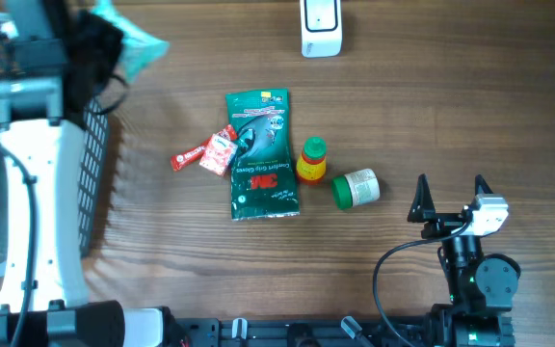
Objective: Scan the item barcode
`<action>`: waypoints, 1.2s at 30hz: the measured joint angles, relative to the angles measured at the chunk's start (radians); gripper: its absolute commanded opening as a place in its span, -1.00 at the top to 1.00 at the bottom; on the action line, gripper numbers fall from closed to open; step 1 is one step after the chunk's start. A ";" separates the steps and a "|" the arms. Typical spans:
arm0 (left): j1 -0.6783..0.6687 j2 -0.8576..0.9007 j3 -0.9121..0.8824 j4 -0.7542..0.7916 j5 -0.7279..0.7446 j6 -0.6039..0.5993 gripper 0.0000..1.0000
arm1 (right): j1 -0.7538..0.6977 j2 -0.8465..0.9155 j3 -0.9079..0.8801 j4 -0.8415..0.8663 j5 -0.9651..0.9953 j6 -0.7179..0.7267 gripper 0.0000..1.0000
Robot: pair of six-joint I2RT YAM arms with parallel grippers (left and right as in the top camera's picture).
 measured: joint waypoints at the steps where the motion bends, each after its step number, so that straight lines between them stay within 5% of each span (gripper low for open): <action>1: -0.031 0.002 0.000 -0.001 -0.008 0.011 0.92 | 0.000 0.000 0.000 0.000 0.000 0.000 -0.99; 10: -0.273 0.115 0.000 -0.011 -0.123 0.062 0.92 | 0.000 0.000 0.000 0.000 0.000 0.000 -0.99; 29: -0.393 0.499 0.000 -0.031 -0.078 0.063 0.92 | 0.000 0.000 0.000 0.000 0.000 0.000 -1.00; 33: -0.436 0.506 -0.011 -0.042 -0.060 0.066 0.58 | 0.000 0.000 0.000 0.000 0.000 0.000 -0.99; 36: -0.465 0.506 -0.020 -0.042 -0.052 0.072 -0.01 | 0.000 0.000 0.000 0.000 0.000 0.000 -0.99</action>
